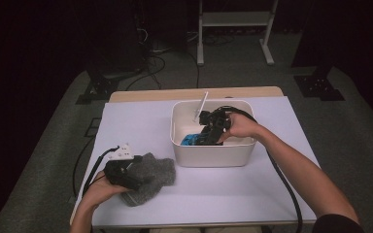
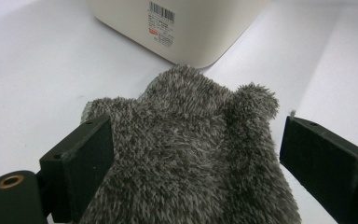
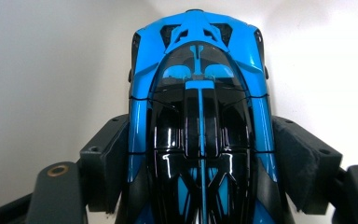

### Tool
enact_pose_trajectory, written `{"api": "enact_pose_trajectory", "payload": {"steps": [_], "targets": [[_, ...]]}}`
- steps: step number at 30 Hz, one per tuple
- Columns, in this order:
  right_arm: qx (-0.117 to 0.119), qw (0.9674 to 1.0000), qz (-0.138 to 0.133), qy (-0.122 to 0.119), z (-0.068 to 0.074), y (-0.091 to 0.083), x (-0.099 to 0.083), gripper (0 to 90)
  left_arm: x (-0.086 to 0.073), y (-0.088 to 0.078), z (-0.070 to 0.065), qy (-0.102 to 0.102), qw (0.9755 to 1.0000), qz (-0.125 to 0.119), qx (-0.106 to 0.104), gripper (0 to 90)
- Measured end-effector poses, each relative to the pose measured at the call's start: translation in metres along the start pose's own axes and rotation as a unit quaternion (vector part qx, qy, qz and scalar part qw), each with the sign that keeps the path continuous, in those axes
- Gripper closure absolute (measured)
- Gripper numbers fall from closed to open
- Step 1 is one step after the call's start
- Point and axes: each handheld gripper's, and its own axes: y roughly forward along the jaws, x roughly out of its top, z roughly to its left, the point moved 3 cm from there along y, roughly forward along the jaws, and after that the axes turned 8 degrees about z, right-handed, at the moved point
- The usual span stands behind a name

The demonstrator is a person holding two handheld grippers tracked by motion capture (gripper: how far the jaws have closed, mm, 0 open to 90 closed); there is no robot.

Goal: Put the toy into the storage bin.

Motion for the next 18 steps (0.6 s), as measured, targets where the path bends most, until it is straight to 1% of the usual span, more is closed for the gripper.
{"api": "enact_pose_trajectory", "payload": {"steps": [6, 7, 8, 10, 11, 12, 16, 18], "targets": [[0.011, 0.9999, 0.000, 0.006, 0.0008, -0.0005, 0.0003, 26.2, -0.0003, -0.0008, 0.0000, 0.000, 1.0000, 0.000, 0.001, 9.5], [0.007, 1.0000, 0.003, 0.005, 0.0007, 0.0004, -0.0001, 26.2, -0.0002, -0.0010, -0.0001, 0.000, 1.0000, -0.002, 0.001, 9.5], [0.007, 1.0000, 0.003, 0.005, 0.0007, 0.0004, -0.0001, 26.2, -0.0001, -0.0011, -0.0004, -0.001, 1.0000, -0.002, 0.000, 9.5], [0.009, 0.9998, 0.015, 0.006, 0.0010, 0.0031, -0.0006, 26.2, -0.0003, -0.0011, -0.0006, 0.000, 1.0000, -0.001, 0.001, 9.5], [0.009, 0.9998, 0.015, 0.006, 0.0010, 0.0031, -0.0006, 26.2, -0.0004, -0.0010, -0.0008, 0.000, 1.0000, -0.001, 0.001, 9.5], [0.012, 0.9998, 0.015, 0.007, 0.0013, 0.0028, -0.0006, 26.2, -0.0005, -0.0009, -0.0010, 0.000, 1.0000, 0.000, 0.001, 9.5], [0.012, 0.9999, 0.001, 0.006, 0.0026, -0.0019, 0.0003, 26.0, 0.0001, -0.0015, -0.0013, 0.001, 1.0000, 0.000, 0.001, 9.5], [0.013, 0.9998, -0.003, 0.011, 0.0023, -0.0035, -0.0002, 25.6, 0.0005, -0.0017, -0.0022, 0.002, 1.0000, -0.001, 0.000, 9.5]]}}
